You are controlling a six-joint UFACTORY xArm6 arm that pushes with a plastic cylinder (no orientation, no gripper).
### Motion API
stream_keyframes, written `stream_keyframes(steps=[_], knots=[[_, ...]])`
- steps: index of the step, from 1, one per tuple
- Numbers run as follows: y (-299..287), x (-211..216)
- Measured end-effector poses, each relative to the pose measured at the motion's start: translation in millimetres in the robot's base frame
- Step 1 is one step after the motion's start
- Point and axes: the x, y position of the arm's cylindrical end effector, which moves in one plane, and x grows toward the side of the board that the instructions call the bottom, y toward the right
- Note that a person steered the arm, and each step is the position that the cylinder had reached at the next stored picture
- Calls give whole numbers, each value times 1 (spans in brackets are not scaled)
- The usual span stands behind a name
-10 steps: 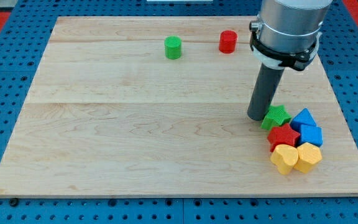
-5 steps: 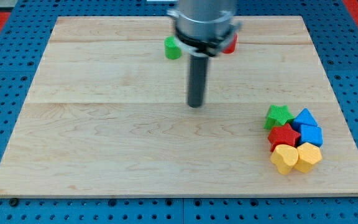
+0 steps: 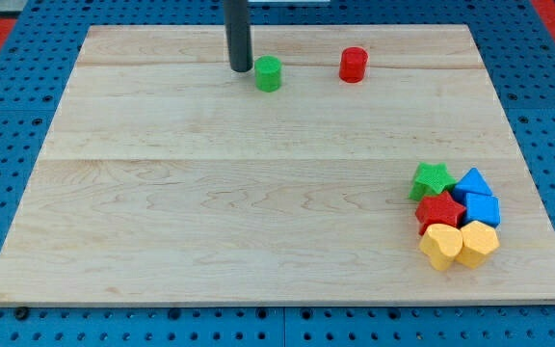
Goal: Move the green circle above the green star
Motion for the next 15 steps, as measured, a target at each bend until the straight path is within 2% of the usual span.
stream_keyframes(steps=[1, 3, 6, 8, 10, 12, 13, 15], knots=[[0, 0], [61, 16], [138, 73], [97, 77], [117, 111], [95, 146], [114, 154], [150, 131]])
